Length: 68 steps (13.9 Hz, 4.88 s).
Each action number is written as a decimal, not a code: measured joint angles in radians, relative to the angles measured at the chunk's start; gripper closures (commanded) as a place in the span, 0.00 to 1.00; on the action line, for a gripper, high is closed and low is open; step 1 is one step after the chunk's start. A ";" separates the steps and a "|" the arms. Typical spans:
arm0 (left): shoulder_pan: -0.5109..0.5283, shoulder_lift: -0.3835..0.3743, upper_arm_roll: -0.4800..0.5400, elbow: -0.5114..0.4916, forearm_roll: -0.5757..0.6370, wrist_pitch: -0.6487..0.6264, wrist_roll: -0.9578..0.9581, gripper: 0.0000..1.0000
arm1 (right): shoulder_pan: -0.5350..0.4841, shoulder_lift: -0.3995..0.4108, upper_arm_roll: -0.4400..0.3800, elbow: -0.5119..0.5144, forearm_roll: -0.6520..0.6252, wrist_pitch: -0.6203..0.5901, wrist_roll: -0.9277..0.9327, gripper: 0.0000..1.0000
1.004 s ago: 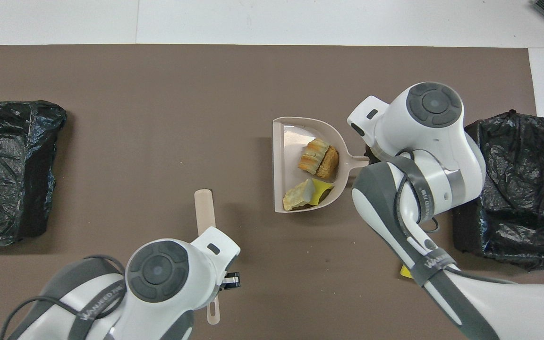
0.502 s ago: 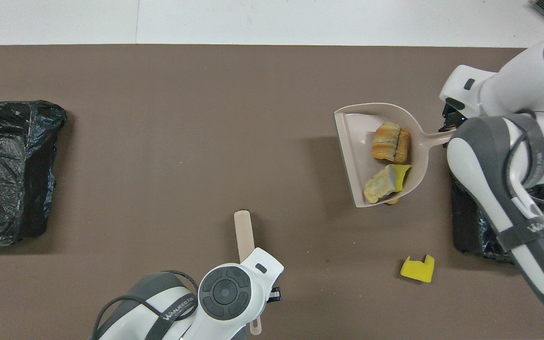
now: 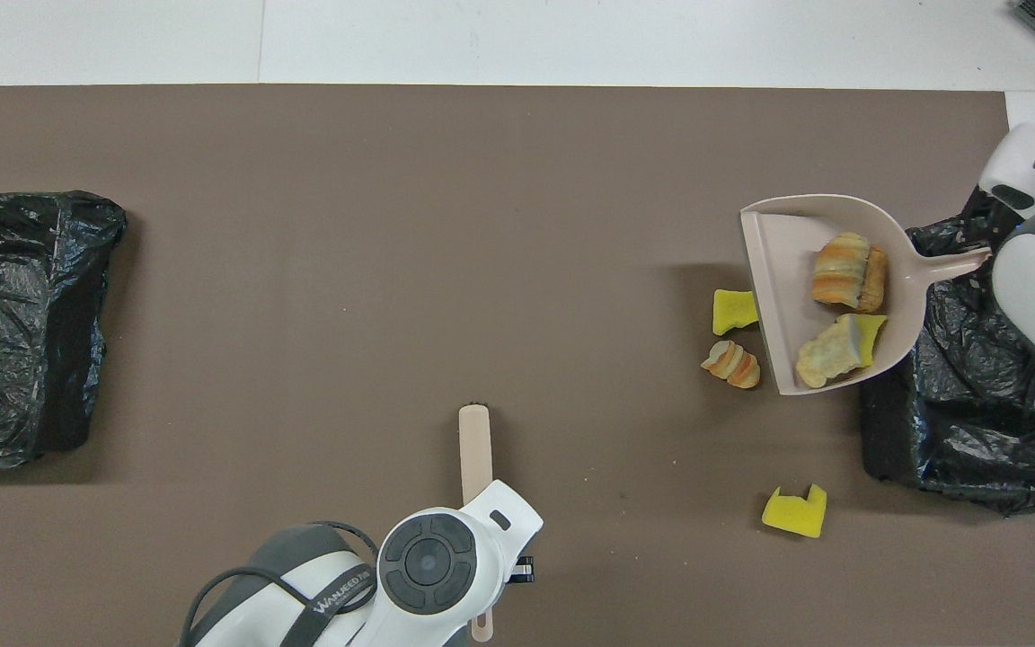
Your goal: Sweep and dump trash in bin
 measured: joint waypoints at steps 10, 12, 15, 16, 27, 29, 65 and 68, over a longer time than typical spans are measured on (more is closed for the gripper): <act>0.007 0.001 0.008 -0.007 -0.019 0.046 -0.024 0.00 | -0.019 -0.121 0.009 -0.135 -0.491 -0.004 0.423 1.00; 0.050 0.001 0.014 0.004 -0.019 0.047 -0.018 0.00 | 0.033 -0.168 0.012 -0.217 -0.611 -0.004 0.568 1.00; 0.137 0.001 0.019 0.049 -0.016 0.048 0.034 0.00 | 0.083 -0.220 0.013 -0.282 -0.735 -0.004 0.662 1.00; 0.170 0.000 0.020 0.066 -0.013 0.049 0.062 0.00 | 0.090 -0.226 0.013 -0.286 -0.769 -0.004 0.673 1.00; 0.585 -0.068 0.027 0.142 0.043 -0.097 0.522 0.00 | 0.207 -0.268 0.019 -0.277 -1.098 0.001 0.674 1.00; 0.653 -0.069 0.027 0.141 0.055 -0.102 0.591 0.00 | 0.219 -0.273 0.019 -0.279 -1.121 0.000 0.662 1.00; 0.866 -0.068 0.023 0.726 0.281 -0.672 0.821 0.00 | 0.359 -0.305 0.044 -0.336 -0.821 -0.031 0.582 1.00; 0.871 -0.068 0.024 0.727 0.282 -0.670 0.821 0.00 | 0.357 -0.297 0.045 -0.320 -0.599 -0.032 0.595 1.00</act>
